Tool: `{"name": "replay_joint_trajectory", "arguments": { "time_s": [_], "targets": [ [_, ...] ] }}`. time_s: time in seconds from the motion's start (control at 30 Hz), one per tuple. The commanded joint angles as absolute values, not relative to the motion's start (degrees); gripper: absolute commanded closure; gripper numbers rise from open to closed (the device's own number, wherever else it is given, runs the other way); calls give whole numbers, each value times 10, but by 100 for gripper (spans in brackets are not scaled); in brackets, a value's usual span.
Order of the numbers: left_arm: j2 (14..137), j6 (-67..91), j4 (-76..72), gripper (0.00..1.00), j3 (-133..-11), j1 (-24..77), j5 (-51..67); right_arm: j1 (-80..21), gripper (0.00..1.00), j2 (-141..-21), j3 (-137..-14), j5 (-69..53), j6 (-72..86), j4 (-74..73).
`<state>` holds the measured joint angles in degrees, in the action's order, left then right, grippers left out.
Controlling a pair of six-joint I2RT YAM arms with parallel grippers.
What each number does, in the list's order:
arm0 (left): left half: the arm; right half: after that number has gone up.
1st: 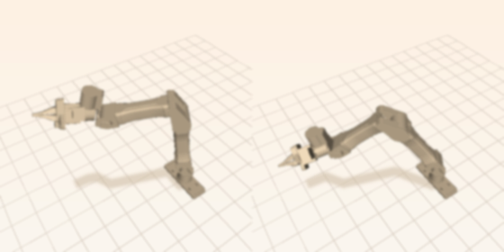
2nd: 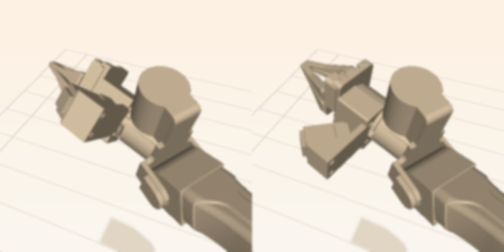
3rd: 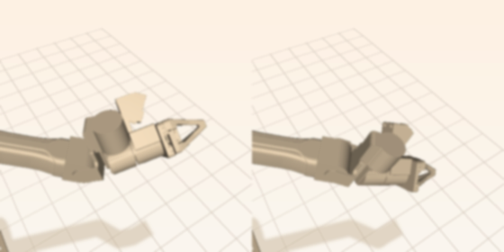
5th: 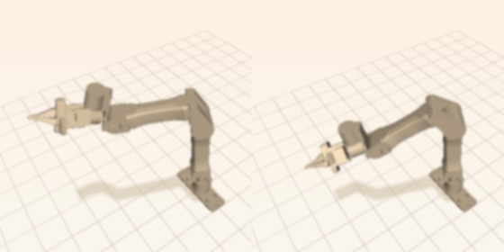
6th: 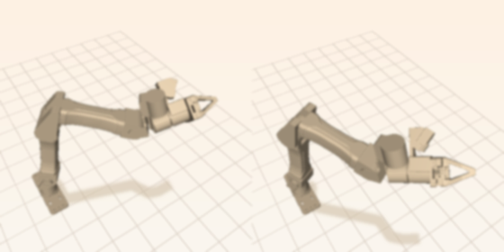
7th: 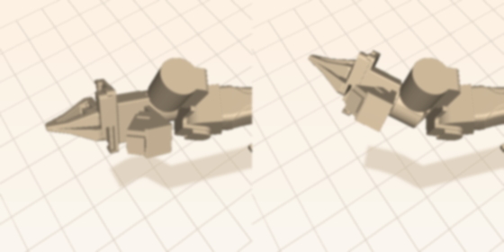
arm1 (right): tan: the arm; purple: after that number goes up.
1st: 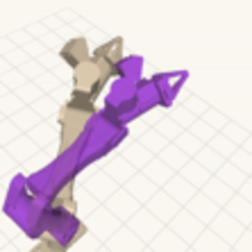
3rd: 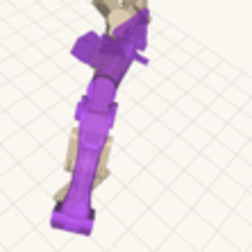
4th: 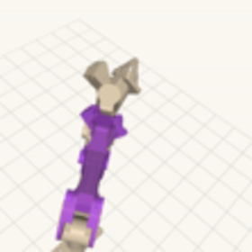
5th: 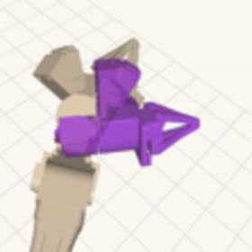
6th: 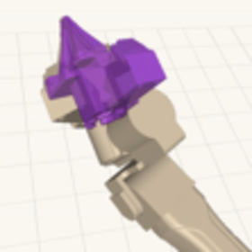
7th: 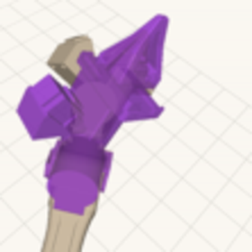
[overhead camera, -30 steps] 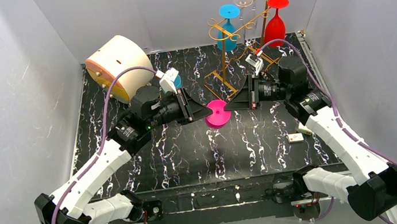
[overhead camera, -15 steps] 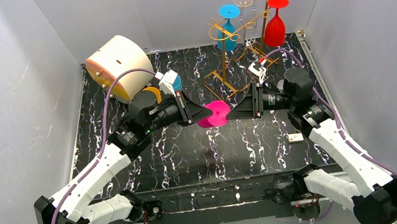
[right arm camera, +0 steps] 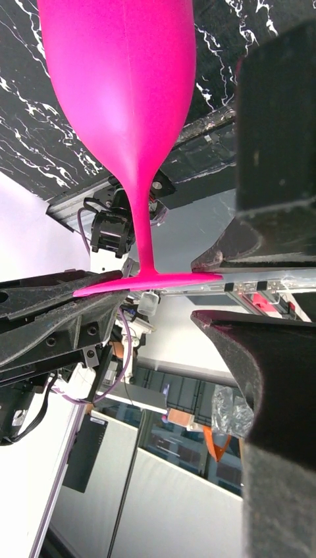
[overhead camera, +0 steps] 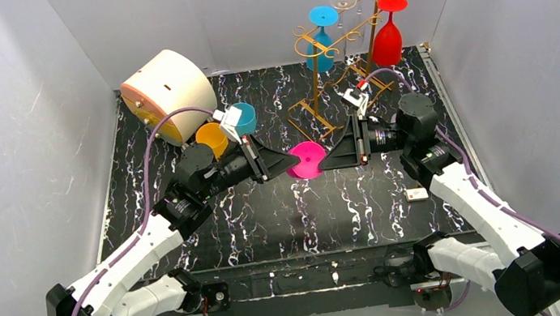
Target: Take the wine glass off the wine glass rack
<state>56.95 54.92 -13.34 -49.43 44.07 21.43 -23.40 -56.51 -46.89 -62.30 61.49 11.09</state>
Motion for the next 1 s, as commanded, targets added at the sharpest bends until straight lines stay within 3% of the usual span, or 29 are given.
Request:
{"name": "replay_joint_trajectory", "arguments": {
  "time_s": [0.0,0.07,0.27,0.43,0.57,0.67,0.8,0.87,0.97],
  "targets": [
    [565,562,-173,100,-495,448,203,-237,68,-560,-510,-633,598,116],
    [566,570,-182,100,-490,450,201,-238,74,-556,-502,-619,607,140],
    [563,578,-203,100,-477,453,197,-238,74,-573,-481,-616,682,249],
    [571,570,-196,100,-486,453,186,-238,83,-575,-507,-624,628,175],
    [582,579,-207,100,-487,453,189,-238,82,-565,-499,-623,625,171],
    [593,587,-218,100,-484,453,194,-238,99,-565,-497,-606,632,167],
    [601,532,-133,99,-520,453,188,-238,99,-548,-456,-563,662,195],
    [602,492,-60,80,-559,453,177,-238,99,-528,-438,-555,656,220],
    [601,441,50,36,-605,453,156,-239,99,-520,-449,-560,615,189]
  ]
}}
